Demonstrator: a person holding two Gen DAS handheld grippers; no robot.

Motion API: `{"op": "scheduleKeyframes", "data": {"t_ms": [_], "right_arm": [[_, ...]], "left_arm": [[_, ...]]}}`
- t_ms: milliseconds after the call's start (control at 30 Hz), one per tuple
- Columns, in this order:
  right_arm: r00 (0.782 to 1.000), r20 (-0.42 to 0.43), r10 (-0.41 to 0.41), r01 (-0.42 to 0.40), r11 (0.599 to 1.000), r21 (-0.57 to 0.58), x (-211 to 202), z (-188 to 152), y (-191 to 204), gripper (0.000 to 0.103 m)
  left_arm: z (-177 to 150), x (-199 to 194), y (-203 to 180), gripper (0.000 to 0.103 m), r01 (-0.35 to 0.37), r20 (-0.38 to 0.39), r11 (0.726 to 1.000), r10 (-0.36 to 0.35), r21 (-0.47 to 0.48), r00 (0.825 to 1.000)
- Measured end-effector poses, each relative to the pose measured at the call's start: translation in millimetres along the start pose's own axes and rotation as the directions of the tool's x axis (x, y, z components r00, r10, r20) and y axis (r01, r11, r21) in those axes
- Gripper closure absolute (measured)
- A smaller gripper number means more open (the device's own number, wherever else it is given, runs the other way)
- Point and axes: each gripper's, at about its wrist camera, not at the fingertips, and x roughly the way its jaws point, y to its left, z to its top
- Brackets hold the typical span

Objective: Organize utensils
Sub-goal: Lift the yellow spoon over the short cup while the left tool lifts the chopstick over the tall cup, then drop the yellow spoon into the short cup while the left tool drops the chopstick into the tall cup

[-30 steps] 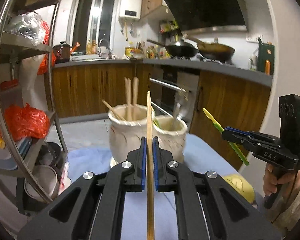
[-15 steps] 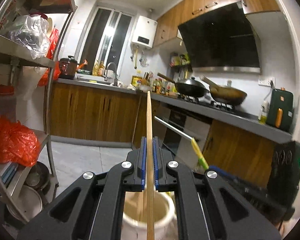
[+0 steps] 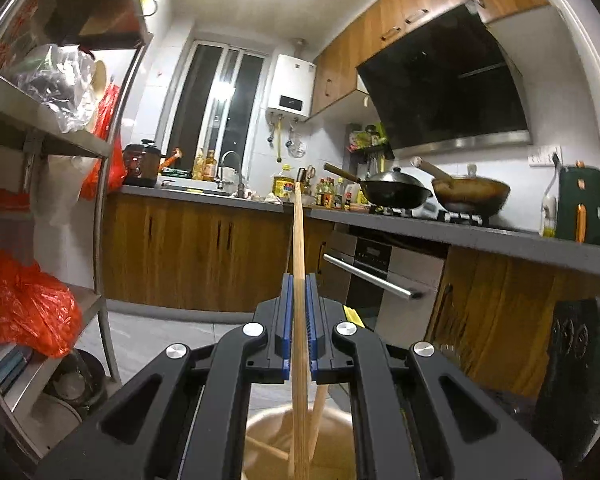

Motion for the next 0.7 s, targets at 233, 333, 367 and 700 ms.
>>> {"op": "scheduleKeyframes", "data": {"t_ms": [233, 333, 367, 700], "right_arm": [[1.000, -0.022, -0.014, 0.014, 1.000, -0.008, -2.4, -10.4, -1.8, 0.092], [1.000, -0.022, -0.022, 0.021, 1.000, -0.015, -8.7, -13.0, -0.9, 0.092], [0.999, -0.024, -0.021, 0.021, 1.000, -0.012, -9.8, -13.5, -1.6, 0.092], [0.996, -0.066, -0.059, 0.057, 0.998, -0.036, -21.5, -20.6, -0.4, 0.092]], "left_arm": [[-15.2, -13.8, 2.3, 0.097, 0.013, -0.022, 1.000, -0.013, 0.002, 1.000], [-20.7, -19.3, 6.0, 0.097, 0.017, -0.050, 1.000, -0.018, -0.006, 0.999], [-22.2, -20.0, 6.4, 0.097, 0.018, -0.057, 1.000, -0.018, -0.007, 0.998], [-40.4, -24.0, 5.3, 0.097, 0.003, -0.156, 1.000, -0.001, 0.013, 0.988]]}}
